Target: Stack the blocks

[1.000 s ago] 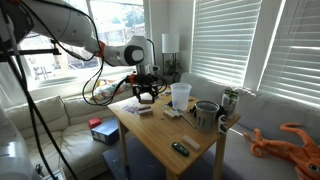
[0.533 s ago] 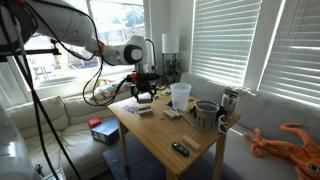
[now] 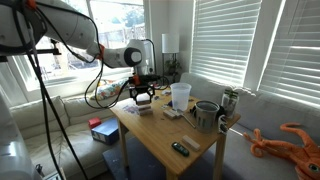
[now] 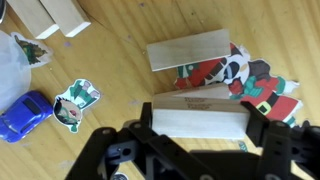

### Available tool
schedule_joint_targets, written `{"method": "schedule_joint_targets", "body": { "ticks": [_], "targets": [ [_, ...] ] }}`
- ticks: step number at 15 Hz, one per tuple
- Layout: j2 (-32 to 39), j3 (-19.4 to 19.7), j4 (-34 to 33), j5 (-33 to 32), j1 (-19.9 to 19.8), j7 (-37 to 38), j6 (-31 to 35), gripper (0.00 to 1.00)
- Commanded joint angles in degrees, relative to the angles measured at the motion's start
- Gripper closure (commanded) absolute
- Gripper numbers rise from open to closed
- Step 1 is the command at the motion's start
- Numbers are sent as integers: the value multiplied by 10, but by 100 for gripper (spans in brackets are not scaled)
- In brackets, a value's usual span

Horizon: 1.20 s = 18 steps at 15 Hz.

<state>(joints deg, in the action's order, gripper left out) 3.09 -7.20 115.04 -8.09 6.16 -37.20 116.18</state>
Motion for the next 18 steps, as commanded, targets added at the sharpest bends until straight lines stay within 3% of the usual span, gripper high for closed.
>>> {"method": "schedule_joint_targets", "body": {
  "ticks": [1,18],
  "targets": [
    [15,-3,-23,-11,2,-34,-16,39],
    [14,0,-14,8,-5,-124,-11,39]
  ]
}}
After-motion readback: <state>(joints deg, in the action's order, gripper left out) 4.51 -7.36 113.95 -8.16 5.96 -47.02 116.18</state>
